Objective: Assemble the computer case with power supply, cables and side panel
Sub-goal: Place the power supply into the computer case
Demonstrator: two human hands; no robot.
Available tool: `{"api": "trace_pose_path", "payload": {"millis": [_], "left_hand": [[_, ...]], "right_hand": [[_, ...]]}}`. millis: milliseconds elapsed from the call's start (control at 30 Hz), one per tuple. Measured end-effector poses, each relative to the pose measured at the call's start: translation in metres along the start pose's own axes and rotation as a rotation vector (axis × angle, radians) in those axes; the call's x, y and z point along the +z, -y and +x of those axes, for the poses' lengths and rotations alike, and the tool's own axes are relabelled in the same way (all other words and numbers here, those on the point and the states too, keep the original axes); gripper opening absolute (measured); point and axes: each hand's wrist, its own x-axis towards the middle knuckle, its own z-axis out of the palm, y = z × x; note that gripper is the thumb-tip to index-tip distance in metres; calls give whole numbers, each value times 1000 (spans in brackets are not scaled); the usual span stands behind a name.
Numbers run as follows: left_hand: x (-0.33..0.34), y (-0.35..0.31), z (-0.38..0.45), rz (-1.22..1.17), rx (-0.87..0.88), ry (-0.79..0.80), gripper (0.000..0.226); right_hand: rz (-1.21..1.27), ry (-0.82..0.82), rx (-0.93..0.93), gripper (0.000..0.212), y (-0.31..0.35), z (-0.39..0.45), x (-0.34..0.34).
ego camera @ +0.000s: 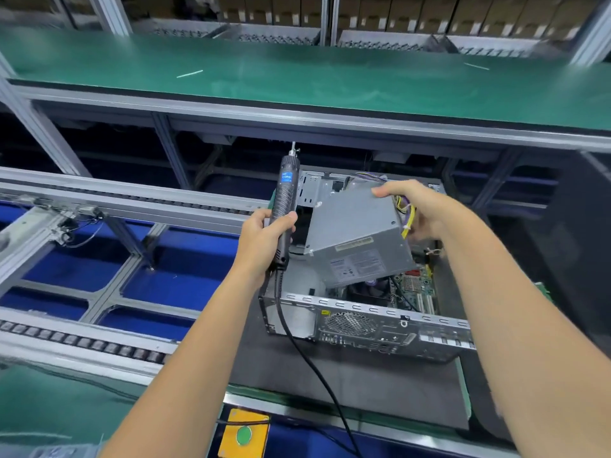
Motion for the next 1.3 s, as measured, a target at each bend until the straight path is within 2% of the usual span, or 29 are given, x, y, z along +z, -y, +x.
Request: {"api": "trace_pose_path", "payload": {"millis": [100,267,333,433,567,633,800,900,967,1200,1300], "left_hand": [[7,2,5,65,-14,4,33],[26,-8,24,350,53,-47,30],[22,-16,30,461,58,-33,31],[-11,-16,36,500,48,-37,32],[-56,5,47,504,46,-165,29],[-66,24,51,526,-9,-190,28],[-59,83,45,647,-128,-111,34],[-48,109,40,667,-171,-55,15],[-44,119,37,661,-194,-27,13],[-38,130,30,535,-252,-75,20],[-39,137,28,532,-260,-47,11]], "right_hand": [[47,-8,-99,78,-1,-7,-23],[141,-73,-178,40,-2,-15,-65],[191,-99,-185,32,-5,-17,-79],[217,-124,-196,30,-11,-21,-95],[212,-123,-214,26,-13,-23,-98],[216,-107,-226,23,-10,-22,-91],[193,-77,-235,30,-4,-20,-72],[187,-50,-250,26,-1,-21,-67],[174,-48,-256,24,-1,-23,-64],[163,-67,-272,20,-5,-24,-53],[148,-67,-274,19,-6,-24,-45]]}}
